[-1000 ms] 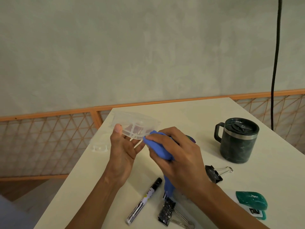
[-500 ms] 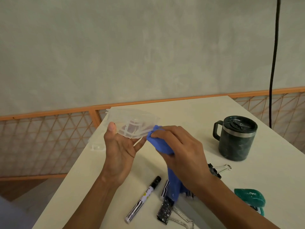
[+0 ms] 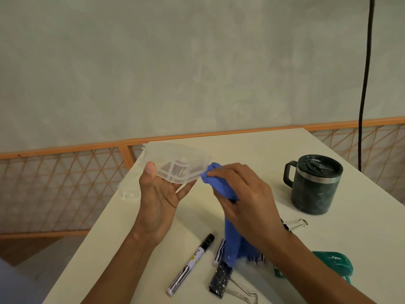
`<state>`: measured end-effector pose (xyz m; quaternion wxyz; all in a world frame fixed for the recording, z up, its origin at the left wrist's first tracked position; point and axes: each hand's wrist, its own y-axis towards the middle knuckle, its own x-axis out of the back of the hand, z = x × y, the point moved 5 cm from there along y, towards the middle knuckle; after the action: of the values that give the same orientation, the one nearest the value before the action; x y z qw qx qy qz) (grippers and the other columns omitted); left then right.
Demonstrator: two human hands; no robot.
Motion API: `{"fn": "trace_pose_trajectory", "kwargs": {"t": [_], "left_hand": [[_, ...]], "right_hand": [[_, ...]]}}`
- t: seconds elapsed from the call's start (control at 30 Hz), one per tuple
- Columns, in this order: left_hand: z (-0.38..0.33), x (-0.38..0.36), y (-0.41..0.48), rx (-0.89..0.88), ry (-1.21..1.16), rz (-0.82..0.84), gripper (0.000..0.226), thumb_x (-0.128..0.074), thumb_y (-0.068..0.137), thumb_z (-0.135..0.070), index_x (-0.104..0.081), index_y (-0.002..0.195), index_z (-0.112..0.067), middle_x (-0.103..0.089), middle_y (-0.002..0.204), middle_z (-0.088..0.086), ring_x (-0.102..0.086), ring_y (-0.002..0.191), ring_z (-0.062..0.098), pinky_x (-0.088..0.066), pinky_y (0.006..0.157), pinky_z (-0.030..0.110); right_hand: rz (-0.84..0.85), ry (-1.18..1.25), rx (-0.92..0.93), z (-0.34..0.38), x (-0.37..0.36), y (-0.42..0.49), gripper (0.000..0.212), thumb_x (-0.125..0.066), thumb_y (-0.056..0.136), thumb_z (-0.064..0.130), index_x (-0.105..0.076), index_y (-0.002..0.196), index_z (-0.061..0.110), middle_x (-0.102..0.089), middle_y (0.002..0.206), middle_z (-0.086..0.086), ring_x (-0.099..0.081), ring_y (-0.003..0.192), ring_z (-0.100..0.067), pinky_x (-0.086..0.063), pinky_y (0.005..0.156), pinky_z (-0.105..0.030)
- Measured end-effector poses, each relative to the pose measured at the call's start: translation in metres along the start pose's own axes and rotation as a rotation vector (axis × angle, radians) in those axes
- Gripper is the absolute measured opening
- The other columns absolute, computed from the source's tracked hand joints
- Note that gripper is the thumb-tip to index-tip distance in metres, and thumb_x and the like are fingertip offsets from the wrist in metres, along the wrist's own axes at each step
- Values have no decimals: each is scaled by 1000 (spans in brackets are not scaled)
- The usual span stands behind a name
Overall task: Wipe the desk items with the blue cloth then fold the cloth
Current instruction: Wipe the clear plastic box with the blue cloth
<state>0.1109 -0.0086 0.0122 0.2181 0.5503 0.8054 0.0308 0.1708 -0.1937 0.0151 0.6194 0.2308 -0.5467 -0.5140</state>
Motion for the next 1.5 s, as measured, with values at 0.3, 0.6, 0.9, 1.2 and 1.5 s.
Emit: {"fn": "trace_pose_trajectory", "kwargs": {"t": [0.3,0.6,0.9,1.2,1.5], "left_hand": [[-1,0,-4,-25,93,-32,83,-69,79,-84,-70,139,-27,-67,145,14,-62,138,35,-50,116,52],[4,6,-1,-22,146,-17,117,-71,71,-91,-53,153,-10,-66,146,16,-63,137,36,-48,117,56],[-7,16,4,-167,390,-81,93,-86,72,-53,-49,157,-39,-62,151,-7,-57,142,16,-42,124,51],[-17,7,-3,-417,1010,-32,125,-104,60,-40,-34,163,-39,-36,161,-29,-32,155,12,-26,118,12],[-21,-14,-13,-527,1122,140,126,-103,65,-44,-29,167,-28,-37,165,-20,-32,155,17,-34,124,31]], "right_hand": [[14,71,56,18,4,1,30,-64,101,22,-72,129,15,-67,123,-1,-64,108,-21,-55,85,-35],[107,109,-4,15,-3,-3,33,-66,101,18,-70,134,24,-61,119,3,-59,100,-16,-50,77,-31],[-76,296,-306,-12,19,7,29,-70,102,17,-70,128,29,-65,119,13,-67,102,-5,-48,84,-11],[-1,484,-453,-24,19,10,32,-77,93,35,-73,125,35,-75,115,19,-71,107,-7,-54,88,-16],[203,531,-571,-34,0,0,32,-83,85,42,-75,115,38,-77,106,21,-73,100,-7,-60,84,-22]]}}
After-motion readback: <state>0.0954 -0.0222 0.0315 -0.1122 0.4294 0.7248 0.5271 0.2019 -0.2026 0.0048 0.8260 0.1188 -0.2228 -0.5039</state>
